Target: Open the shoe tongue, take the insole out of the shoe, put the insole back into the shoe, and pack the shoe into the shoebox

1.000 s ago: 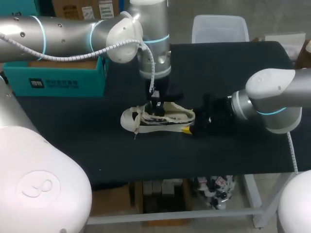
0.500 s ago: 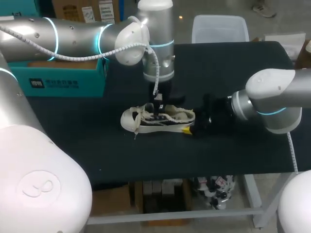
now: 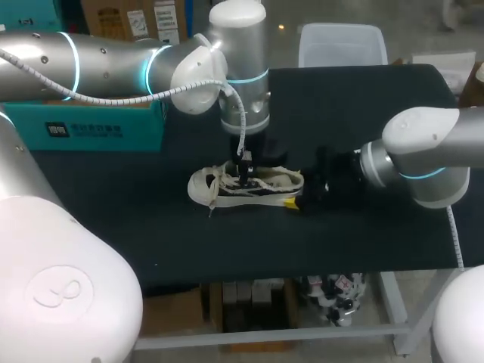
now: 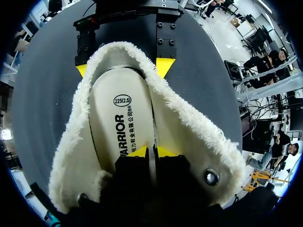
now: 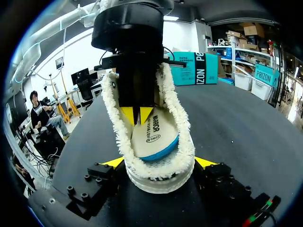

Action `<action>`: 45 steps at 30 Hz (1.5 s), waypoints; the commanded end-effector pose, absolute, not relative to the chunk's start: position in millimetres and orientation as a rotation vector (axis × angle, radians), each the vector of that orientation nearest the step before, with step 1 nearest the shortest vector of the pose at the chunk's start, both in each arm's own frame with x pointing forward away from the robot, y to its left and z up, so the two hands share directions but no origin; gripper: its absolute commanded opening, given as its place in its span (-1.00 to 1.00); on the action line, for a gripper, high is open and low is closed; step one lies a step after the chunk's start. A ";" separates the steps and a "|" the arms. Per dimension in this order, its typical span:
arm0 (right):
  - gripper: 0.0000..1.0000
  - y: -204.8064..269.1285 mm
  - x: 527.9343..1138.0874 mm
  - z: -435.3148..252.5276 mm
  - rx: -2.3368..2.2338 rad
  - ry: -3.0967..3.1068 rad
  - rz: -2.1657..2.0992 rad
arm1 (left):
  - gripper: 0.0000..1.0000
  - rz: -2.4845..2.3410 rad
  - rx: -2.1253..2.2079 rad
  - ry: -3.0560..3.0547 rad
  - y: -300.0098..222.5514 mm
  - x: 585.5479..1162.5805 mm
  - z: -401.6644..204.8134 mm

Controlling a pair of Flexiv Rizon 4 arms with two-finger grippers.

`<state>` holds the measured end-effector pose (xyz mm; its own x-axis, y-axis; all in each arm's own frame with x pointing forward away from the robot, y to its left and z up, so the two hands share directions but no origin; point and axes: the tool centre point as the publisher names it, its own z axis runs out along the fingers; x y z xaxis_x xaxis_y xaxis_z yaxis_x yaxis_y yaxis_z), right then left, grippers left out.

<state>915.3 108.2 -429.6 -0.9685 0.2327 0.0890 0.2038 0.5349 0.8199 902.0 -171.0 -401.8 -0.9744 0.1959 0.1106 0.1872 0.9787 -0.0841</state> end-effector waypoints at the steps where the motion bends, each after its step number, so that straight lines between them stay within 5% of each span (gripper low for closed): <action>1: -1.00 104.9 916.3 -431.8 0.384 2.726 1.459 | -0.69 0.115 -0.295 -3.025 -170.4 895.2 -456.4; 18: -1.00 104.9 916.3 -431.8 0.384 2.726 1.459 | -0.58 0.115 -0.216 -3.112 -172.7 917.5 -492.9; 21: -1.00 104.9 916.3 -431.8 0.384 2.726 1.459 | -0.44 0.115 -0.230 -3.153 -172.4 917.8 -499.0; 45: -1.00 104.9 916.3 -431.8 0.384 2.726 1.459 | -0.53 0.040 -0.194 -3.331 -173.4 953.1 -549.6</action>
<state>917.7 107.7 -429.5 -0.9680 0.2347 0.0890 0.2049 0.5342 0.8201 921.9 -169.0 -400.0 -0.9773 0.1160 -0.1771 0.1210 0.9925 -0.0179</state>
